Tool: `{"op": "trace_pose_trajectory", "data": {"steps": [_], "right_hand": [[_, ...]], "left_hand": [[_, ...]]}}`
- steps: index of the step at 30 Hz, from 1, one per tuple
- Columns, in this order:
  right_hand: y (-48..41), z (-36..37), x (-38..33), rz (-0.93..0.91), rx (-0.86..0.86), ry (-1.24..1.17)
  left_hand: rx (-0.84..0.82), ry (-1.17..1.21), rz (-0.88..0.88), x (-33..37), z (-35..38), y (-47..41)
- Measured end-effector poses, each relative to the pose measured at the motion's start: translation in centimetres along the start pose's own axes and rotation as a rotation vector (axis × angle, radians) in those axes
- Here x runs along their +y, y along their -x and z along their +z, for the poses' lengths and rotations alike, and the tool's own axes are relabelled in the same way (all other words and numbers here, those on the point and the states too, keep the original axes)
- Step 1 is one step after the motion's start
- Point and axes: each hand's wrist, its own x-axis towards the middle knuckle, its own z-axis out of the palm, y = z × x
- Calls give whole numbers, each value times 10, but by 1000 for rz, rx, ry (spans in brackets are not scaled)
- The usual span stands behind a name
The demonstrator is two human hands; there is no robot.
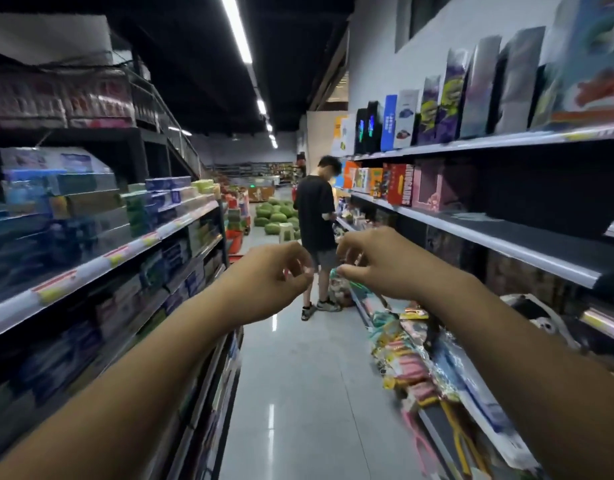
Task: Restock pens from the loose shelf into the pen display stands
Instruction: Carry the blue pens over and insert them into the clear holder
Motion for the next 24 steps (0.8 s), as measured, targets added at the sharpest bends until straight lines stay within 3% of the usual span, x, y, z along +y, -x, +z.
{"op": "trace_pose_trajectory", "data": {"steps": [11, 24], "right_hand": [[-217, 93, 137, 123, 18, 105], [-445, 139, 347, 316, -73, 298]], "left_hand": [[-62, 83, 87, -169, 71, -237], [-103, 149, 234, -280, 169, -552]]}}
